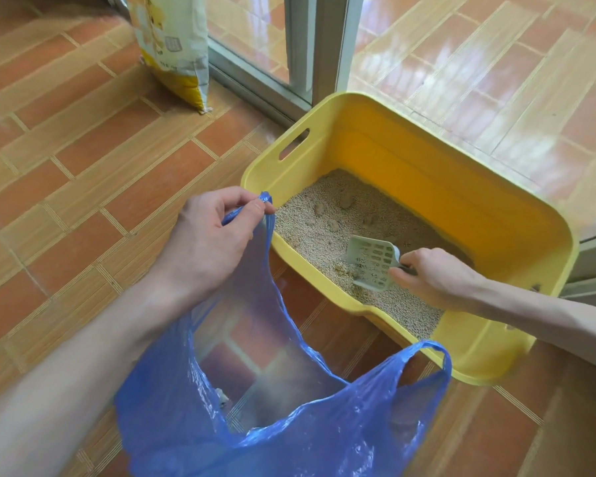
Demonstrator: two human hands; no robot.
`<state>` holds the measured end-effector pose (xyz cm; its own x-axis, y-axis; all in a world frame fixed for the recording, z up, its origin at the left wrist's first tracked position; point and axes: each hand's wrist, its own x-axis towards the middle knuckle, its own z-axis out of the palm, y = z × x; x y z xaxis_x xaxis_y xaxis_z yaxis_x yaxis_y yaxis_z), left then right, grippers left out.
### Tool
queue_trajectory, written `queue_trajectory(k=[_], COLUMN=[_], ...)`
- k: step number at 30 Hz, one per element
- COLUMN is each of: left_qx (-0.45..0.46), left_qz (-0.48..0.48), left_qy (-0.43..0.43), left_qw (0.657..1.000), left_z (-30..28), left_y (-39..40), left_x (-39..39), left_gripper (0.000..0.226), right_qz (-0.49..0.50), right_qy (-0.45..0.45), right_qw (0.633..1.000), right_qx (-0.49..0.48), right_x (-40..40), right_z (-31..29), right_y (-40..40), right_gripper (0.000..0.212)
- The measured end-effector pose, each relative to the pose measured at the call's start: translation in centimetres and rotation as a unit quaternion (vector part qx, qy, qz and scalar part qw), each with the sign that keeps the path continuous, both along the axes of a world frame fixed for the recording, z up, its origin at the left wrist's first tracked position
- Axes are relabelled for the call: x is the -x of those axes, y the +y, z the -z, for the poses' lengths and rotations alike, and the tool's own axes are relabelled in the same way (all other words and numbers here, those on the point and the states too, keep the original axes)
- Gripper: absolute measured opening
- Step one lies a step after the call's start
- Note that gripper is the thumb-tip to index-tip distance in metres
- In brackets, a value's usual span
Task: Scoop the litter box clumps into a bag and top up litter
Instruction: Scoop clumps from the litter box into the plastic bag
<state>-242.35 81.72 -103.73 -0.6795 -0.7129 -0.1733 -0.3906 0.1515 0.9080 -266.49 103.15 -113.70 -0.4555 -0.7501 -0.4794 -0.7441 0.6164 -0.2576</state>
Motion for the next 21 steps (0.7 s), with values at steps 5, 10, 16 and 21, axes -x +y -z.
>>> queue_trajectory(k=[5,10,16,21], left_qx=[0.013,0.006,0.015,0.001], left_qz=[0.005,0.000,-0.002,-0.006], left_qy=[-0.010,-0.007,-0.010,0.001], left_qw=[1.000,1.000,1.000,1.000], left_z=[0.2,0.3,0.5,0.5], left_y=[0.2,0.0,0.0,-0.1], left_x=[-0.2,-0.3,-0.4,-0.2], left_gripper=[0.025,0.025,0.024,0.025], right_qz=[0.036,0.089,0.141,0.166], right_qy=[-0.076,-0.136,-0.189,-0.215], right_qw=[0.996,0.985,0.968,0.958], right_qx=[0.029,0.049,0.088,0.098], right_x=[-0.7,-1.3,-1.2,-1.1], right_z=[0.5,1.5,1.3,0.7], right_y=[-0.4,-0.4,-0.2,-0.3], right_gripper=[0.039,0.041,0.048,0.049])
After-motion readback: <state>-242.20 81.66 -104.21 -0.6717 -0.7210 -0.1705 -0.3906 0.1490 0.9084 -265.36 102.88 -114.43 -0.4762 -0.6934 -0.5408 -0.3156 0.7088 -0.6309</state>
